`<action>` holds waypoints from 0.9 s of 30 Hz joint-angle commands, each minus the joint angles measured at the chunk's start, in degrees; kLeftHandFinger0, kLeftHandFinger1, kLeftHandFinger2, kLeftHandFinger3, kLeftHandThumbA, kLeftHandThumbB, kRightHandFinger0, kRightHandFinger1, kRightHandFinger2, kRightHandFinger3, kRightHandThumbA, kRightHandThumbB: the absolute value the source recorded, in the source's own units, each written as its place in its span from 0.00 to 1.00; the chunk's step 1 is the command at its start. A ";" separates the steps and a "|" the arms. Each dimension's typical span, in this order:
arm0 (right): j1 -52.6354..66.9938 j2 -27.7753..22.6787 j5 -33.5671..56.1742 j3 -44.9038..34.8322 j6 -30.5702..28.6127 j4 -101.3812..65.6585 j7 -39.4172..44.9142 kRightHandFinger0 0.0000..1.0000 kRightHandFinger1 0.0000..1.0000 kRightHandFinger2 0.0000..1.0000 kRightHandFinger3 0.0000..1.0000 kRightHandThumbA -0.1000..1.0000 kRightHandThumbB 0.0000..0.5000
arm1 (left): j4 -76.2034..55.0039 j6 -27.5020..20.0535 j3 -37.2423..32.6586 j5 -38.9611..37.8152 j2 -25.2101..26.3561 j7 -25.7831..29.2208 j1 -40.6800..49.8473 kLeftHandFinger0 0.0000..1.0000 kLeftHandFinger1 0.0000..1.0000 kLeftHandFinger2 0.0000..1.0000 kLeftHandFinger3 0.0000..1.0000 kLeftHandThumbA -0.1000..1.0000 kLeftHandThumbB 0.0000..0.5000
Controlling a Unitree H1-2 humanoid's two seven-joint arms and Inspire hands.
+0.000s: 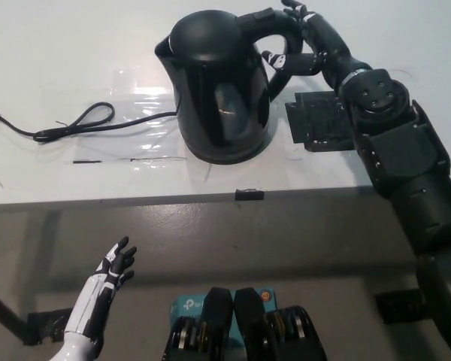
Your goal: Use the right hand to grab the handle of the kettle from the base and place it on the right side
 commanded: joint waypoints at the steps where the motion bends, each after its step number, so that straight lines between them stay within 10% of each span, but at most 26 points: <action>1: -4.87 0.27 -1.18 0.66 -4.10 1.19 -1.52 1.00 1.00 1.00 1.00 0.79 0.61 | -2.02 -0.66 0.50 -1.15 1.32 -1.42 -0.85 1.00 1.00 1.00 1.00 0.97 0.06; 11: -6.25 0.21 -2.50 2.01 -3.66 2.12 -2.56 1.00 1.00 1.00 1.00 0.76 0.57 | -1.77 -0.98 0.57 -1.33 1.27 -1.65 -0.91 1.00 1.00 1.00 1.00 0.96 0.09; 14: -7.87 1.69 -4.20 2.11 -4.47 5.30 -9.61 1.00 1.00 1.00 1.00 0.46 0.54 | -2.09 -0.45 0.74 -1.65 1.25 -1.65 -1.03 1.00 1.00 1.00 1.00 0.97 0.08; 17: -8.31 1.82 -4.23 2.10 -4.99 6.29 -10.30 1.00 1.00 1.00 1.00 0.44 0.54 | -2.10 -0.43 0.75 -1.69 1.27 -1.60 -1.08 1.00 1.00 1.00 1.00 0.97 0.08; 18: -8.79 2.20 -5.64 2.57 -6.71 7.96 -14.95 0.38 0.41 0.39 0.48 0.09 0.11 | -1.86 -0.73 0.78 -1.90 1.28 -1.68 -1.16 1.00 1.00 1.00 1.00 0.97 0.06; 20: -9.70 2.66 -9.64 4.60 -9.67 10.89 -24.81 0.00 0.10 0.32 0.34 0.00 0.42 | -1.41 -1.14 0.84 -2.07 1.36 -1.78 -1.56 1.00 1.00 1.00 1.00 0.97 0.06; 23: -10.11 2.76 -9.22 4.51 -10.71 11.76 -25.34 0.00 0.20 0.63 0.62 0.00 0.33 | -1.44 -0.93 0.89 -2.06 1.35 -1.73 -1.76 1.00 1.00 1.00 1.00 0.97 0.08; 27: -10.24 3.36 -8.81 4.03 -11.73 12.17 -26.74 0.00 0.35 0.80 0.83 0.00 0.28 | -1.33 -1.43 0.94 -2.09 1.43 -1.77 -1.52 1.00 1.00 1.00 1.00 0.97 0.08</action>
